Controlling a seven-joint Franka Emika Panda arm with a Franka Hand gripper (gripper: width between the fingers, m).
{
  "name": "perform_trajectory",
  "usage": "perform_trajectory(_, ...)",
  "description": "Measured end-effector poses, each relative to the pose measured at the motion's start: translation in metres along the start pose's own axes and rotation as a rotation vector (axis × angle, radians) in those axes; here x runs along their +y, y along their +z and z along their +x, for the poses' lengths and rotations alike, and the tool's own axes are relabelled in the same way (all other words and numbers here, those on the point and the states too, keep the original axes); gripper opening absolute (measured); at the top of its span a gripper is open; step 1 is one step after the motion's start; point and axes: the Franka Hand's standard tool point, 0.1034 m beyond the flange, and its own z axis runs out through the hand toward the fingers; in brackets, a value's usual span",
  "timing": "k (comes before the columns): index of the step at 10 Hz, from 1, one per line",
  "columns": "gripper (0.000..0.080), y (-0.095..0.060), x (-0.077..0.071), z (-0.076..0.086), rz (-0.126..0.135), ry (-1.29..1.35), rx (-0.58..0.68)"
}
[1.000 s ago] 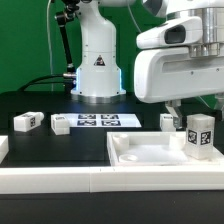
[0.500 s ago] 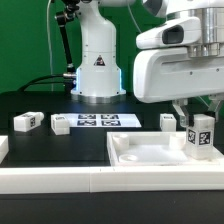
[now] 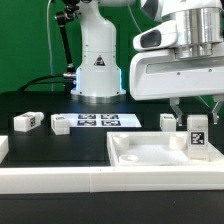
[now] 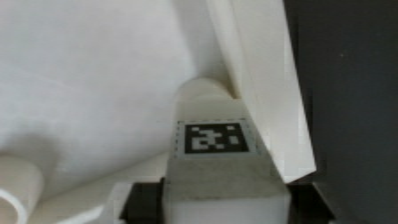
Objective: Assemble square table
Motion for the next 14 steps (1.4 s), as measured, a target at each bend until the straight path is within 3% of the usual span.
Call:
perform_trajectory(4,0.029,0.0003,-0.0018,-0.0013,-0.003,0.412,0.005)
perform_trajectory(11,0.0291,-0.0002,-0.0039,-0.0012,0.012,0.685,-0.01)
perform_trajectory(13,0.0534,-0.0002,-0.0038,-0.0011,0.013,0.593,-0.009)
perform_trajectory(14,0.0534,0.0005,-0.0046,-0.0037,0.003,0.566,-0.017)
